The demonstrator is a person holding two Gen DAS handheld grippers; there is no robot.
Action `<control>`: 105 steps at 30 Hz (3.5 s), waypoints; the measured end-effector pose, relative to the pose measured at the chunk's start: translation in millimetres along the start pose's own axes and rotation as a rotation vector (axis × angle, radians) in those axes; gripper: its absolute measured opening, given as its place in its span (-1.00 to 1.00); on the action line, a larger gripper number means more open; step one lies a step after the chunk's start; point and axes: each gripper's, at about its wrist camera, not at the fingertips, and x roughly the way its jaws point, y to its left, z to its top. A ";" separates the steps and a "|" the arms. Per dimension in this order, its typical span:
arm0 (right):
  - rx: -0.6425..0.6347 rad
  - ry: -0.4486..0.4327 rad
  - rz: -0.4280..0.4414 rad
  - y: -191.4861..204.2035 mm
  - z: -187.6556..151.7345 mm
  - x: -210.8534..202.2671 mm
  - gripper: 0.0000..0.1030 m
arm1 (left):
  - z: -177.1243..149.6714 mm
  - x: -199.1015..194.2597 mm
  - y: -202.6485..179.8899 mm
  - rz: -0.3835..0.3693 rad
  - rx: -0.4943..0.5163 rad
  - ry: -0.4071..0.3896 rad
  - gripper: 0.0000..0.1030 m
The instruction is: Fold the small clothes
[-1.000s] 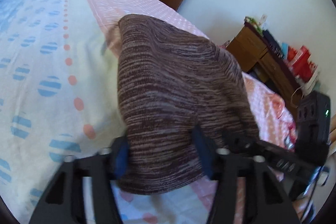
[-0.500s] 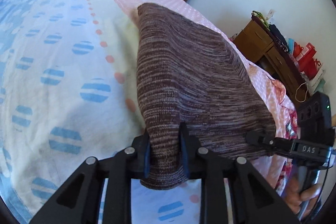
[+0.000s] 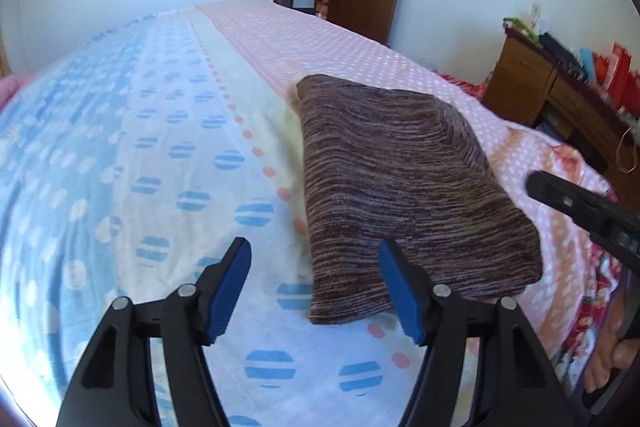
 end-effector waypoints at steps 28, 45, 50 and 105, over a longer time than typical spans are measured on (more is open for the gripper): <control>-0.092 -0.391 -0.296 14.0 -72.3 -231.0 0.63 | -24.4 -112.3 -45.2 0.132 0.057 -0.184 1.00; -0.038 -0.496 -0.220 22.7 -71.3 -257.5 0.70 | -33.5 -180.3 -82.0 0.223 0.108 -0.423 1.00; -0.040 -0.476 -0.214 24.2 -71.9 -251.6 0.70 | -33.9 -178.9 -87.7 0.224 0.124 -0.410 1.00; -0.054 -0.440 -0.202 32.4 -71.8 -242.7 0.70 | -37.0 -176.6 -90.9 0.245 0.107 -0.396 1.00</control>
